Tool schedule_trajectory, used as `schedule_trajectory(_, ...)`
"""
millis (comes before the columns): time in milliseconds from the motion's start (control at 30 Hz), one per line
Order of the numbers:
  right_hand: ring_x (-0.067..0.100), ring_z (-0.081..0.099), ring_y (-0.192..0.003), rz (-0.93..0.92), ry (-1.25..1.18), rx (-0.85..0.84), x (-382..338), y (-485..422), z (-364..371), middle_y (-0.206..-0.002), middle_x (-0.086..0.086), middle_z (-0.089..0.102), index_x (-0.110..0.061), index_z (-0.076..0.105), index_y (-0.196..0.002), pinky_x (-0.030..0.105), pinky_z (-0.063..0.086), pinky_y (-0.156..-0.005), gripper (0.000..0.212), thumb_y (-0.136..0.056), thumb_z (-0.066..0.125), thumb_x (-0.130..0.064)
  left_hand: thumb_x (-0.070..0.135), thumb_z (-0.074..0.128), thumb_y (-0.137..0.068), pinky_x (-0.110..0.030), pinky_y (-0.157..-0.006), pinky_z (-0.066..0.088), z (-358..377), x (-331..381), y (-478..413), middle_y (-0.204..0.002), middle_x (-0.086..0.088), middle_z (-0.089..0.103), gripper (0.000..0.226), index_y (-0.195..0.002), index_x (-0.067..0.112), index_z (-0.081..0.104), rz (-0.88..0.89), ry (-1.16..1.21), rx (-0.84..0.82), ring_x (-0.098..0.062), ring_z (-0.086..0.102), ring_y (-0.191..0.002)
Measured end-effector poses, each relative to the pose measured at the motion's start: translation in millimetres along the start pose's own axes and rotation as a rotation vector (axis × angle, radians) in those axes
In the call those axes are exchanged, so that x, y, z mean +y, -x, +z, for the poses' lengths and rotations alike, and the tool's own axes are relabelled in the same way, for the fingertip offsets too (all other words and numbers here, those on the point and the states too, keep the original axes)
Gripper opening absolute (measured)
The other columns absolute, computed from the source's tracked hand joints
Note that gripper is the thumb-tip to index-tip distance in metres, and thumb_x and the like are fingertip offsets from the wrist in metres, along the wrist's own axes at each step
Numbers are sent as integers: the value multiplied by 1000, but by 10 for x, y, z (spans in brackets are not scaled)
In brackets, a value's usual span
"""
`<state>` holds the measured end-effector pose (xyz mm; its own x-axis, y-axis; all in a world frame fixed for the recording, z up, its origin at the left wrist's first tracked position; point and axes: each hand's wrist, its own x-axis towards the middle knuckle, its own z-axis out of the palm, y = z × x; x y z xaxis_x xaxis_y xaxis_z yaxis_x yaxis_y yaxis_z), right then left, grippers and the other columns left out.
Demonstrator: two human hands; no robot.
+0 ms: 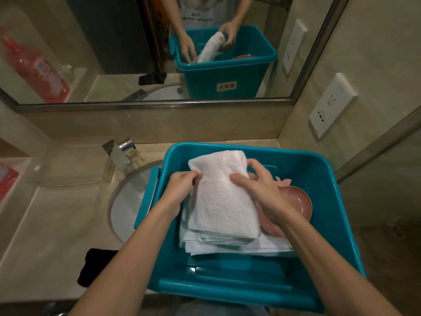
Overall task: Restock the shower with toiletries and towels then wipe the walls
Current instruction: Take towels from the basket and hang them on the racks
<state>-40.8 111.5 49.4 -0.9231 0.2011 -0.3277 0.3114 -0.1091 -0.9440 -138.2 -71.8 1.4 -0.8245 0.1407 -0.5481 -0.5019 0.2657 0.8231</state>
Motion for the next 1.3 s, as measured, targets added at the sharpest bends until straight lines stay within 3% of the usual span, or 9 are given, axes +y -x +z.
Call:
schedule_trajectory(67,24,73,-83,4,-59,-18,-10,1,-79,-96,9,76,-12,59,-117,33,59,-67,27,-92,65,-9,36,62,-93,-40,-93,52,-31,77,-47,-101,-5,76,31,-104,11,75,13,31,-89,-25,68,-101)
schedule_trajectory(200,26,69,-94,16,-271,-56,-34,26,-213,-106,12,72,-9,61,-124,37,59,-73,34,-91,57,-3,41,66,-93,-26,-66,45,-46,168,-67,-82,6,70,24,-97,18,73,14,173,-247,-10,61,-72)
schedule_trajectory(367,34,63,-108,42,-362,-48,-5,14,-363,-128,23,63,-7,58,-129,54,50,-96,46,-83,60,-11,40,68,-92,-26,-68,47,-39,111,-78,-81,4,67,23,-90,17,67,9,163,-317,-8,62,-68)
schedule_trajectory(500,31,68,-95,56,-187,173,29,-9,-401,-109,17,72,-8,64,-114,53,54,-90,23,-92,61,-13,50,75,-81,-37,-91,54,-28,152,-56,-108,-6,77,56,-116,8,71,-25,92,-244,-22,72,-98)
schedule_trajectory(633,32,72,-91,4,97,361,163,-41,-383,-88,4,77,-25,64,-106,41,56,-78,16,-89,64,-27,62,78,-64,-37,-77,55,22,169,-37,-94,-6,77,77,-114,4,64,-78,-23,-157,-25,71,-88)
schedule_trajectory(733,23,59,-109,14,280,299,264,-80,-397,-95,-10,73,-39,59,-109,43,50,-91,21,-89,59,-43,51,71,-82,-34,-75,54,61,144,-19,-87,-2,78,49,-103,7,71,-66,-82,-80,-24,70,-87)
schedule_trajectory(833,10,59,-107,-65,408,213,296,-78,-368,-102,-19,69,-43,55,-120,42,42,-102,28,-92,55,-43,48,71,-86,-30,-69,52,63,133,23,-102,-1,76,44,-111,11,66,-21,-93,-17,-17,71,-93)
schedule_trajectory(1067,15,65,-76,-190,216,221,133,-151,-362,-89,-1,73,-36,59,-122,29,49,-67,35,-92,60,-18,18,72,-91,-27,-83,58,7,324,152,-108,7,75,33,-121,23,60,198,-7,17,-7,72,-97)
schedule_trajectory(1300,29,72,-88,-194,107,310,-80,-101,-200,-94,3,76,-29,54,-116,51,57,-81,34,-90,65,-11,0,63,-91,-19,-72,59,-141,435,283,-93,10,79,35,-119,20,59,263,95,9,-5,74,-86)
